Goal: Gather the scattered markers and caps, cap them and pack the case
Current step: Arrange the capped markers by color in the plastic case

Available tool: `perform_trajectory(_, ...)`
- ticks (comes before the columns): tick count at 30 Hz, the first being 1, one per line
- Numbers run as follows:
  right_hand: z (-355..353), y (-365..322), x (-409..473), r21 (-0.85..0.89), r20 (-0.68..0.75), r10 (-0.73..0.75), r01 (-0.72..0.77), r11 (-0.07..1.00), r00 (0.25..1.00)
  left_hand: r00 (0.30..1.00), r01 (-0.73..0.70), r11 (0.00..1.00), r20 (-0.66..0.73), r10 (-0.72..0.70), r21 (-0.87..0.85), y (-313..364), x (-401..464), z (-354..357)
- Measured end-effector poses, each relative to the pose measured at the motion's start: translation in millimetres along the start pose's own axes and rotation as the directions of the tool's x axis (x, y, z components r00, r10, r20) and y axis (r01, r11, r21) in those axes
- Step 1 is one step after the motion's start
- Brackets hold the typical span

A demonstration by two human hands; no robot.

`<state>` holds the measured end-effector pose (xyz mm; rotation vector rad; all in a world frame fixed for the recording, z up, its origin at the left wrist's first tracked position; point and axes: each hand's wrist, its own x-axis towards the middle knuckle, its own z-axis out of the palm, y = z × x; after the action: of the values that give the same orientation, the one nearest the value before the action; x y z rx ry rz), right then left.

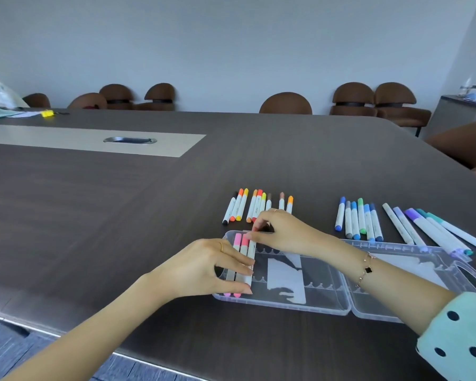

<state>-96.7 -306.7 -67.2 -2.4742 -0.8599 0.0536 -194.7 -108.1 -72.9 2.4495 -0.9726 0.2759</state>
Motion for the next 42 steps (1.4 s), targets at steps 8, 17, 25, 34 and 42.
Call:
perform_trajectory(8,2,1,-2,-0.070,-0.008,-0.032,0.031,0.997,0.999,1.000,-0.012,1.000,0.004,0.012,0.022,1,-1,2)
perform_trajectory(17,8,-1,-4,-0.073,-0.034,-0.034,0.032,0.997,0.999,0.998,0.041,0.999,0.044,-0.041,0.020,0,8,-1)
perform_trajectory(25,10,1,0,-0.083,-0.038,-0.004,0.001,0.997,0.999,0.995,0.062,0.998,0.077,-0.062,0.006,-2,12,1)
perform_trajectory(34,11,3,-1,-0.069,0.003,0.009,-0.009,0.998,1.000,0.993,0.077,0.997,0.095,-0.076,-0.003,-3,9,4)
perform_trajectory(42,-30,24,17,-0.027,0.045,0.027,-0.025,0.999,0.999,0.991,0.132,0.991,-0.030,-0.133,-0.014,-21,22,-7)
